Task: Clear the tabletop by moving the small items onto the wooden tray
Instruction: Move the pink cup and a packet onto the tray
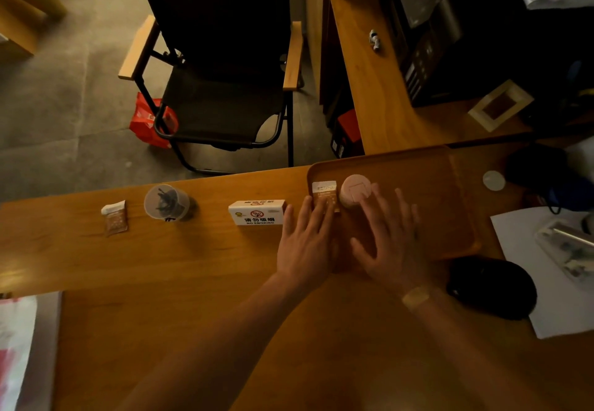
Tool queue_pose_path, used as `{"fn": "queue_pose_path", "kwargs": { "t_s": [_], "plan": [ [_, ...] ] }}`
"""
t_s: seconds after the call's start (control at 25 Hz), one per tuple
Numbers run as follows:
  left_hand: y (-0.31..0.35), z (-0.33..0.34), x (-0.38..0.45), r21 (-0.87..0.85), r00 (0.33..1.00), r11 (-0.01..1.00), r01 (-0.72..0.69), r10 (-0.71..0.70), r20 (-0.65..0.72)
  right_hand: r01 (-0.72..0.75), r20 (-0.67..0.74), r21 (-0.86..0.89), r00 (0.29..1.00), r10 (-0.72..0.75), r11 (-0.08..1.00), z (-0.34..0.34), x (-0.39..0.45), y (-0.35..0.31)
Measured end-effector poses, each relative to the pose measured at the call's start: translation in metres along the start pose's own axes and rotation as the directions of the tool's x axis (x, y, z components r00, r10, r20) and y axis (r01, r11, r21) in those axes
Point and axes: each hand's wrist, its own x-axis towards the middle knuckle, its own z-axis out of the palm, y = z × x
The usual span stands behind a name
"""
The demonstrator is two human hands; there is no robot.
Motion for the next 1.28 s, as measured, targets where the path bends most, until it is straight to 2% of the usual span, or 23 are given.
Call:
{"fn": "queue_pose_path", "kwargs": {
  "t_s": [0.16, 0.32, 0.52, 0.88, 1.28],
  "plan": [
    [-0.001, 0.007, 0.005, 0.04, 0.999, 0.999, -0.008, 0.006, 0.047, 0.006, 0.084, -0.121, 0.996, 0.004, 0.993, 0.002, -0.001, 0.004],
    [-0.005, 0.008, 0.011, 0.151, 0.997, 0.988, -0.035, 0.024, 0.072, -0.015, 0.088, -0.148, 0.996, 0.029, 0.989, 0.003, 0.001, 0.002],
    [-0.003, 0.003, 0.023, 0.148, 0.997, 0.989, -0.009, -0.002, 0.072, -0.021, 0.096, -0.188, 0.995, 0.039, 0.982, -0.002, 0.014, 0.003],
    [-0.013, -0.009, 0.042, 0.241, 0.995, 0.969, -0.045, 0.023, 0.094, -0.013, 0.109, -0.203, 0.993, 0.036, 0.979, -0.009, 0.035, 0.006],
    [-0.017, -0.006, 0.043, 0.205, 0.995, 0.977, -0.058, 0.039, 0.094, -0.017, 0.102, -0.186, 0.994, 0.036, 0.982, -0.011, 0.033, 0.0]
  ]
}}
